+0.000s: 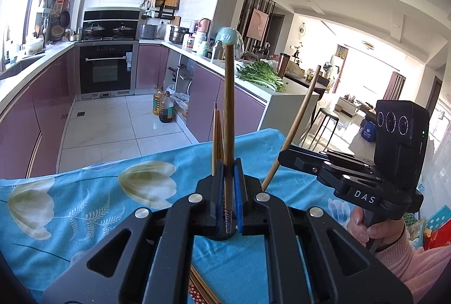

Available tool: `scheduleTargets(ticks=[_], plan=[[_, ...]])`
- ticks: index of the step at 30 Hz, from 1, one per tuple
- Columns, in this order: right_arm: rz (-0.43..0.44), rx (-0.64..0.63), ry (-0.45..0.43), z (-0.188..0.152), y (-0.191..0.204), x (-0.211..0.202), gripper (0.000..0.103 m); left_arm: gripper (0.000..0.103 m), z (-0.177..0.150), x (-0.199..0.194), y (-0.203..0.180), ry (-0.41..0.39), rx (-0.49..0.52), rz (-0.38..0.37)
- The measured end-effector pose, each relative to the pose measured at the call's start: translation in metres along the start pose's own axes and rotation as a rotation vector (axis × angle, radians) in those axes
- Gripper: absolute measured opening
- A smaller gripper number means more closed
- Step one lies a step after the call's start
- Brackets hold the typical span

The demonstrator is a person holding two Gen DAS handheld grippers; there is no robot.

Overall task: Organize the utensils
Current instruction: 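Carry the left gripper's chopstick over the mesh cup while the right gripper carries its chopstick there, then lower both held chopsticks into the mesh cup and open both grippers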

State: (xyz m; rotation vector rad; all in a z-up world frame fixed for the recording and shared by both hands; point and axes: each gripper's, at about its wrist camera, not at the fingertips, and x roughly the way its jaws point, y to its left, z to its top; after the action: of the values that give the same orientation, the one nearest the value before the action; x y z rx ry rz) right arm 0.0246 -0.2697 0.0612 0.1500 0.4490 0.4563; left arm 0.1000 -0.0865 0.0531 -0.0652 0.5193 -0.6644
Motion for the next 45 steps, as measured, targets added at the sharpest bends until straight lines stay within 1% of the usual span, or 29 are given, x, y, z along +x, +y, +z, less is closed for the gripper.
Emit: scheduleTargets(ticks=[19, 33, 45], plan=[[-0.001, -0.02, -0.014, 0.009, -0.001, -0.002, 0.006, 0.008, 0.011, 0.001, -0.009, -0.02, 0.029, 0.001], [-0.028, -0.029, -0.022, 0.018, 0.0, 0.005, 0.006, 0.008, 0.016, 0.006, -0.016, -0.03, 0.051, 0.01], [-0.053, -0.018, 0.003, 0.015, 0.004, 0.02, 0.006, 0.008, 0.014, 0.016, -0.02, -0.003, 0.063, 0.018]])
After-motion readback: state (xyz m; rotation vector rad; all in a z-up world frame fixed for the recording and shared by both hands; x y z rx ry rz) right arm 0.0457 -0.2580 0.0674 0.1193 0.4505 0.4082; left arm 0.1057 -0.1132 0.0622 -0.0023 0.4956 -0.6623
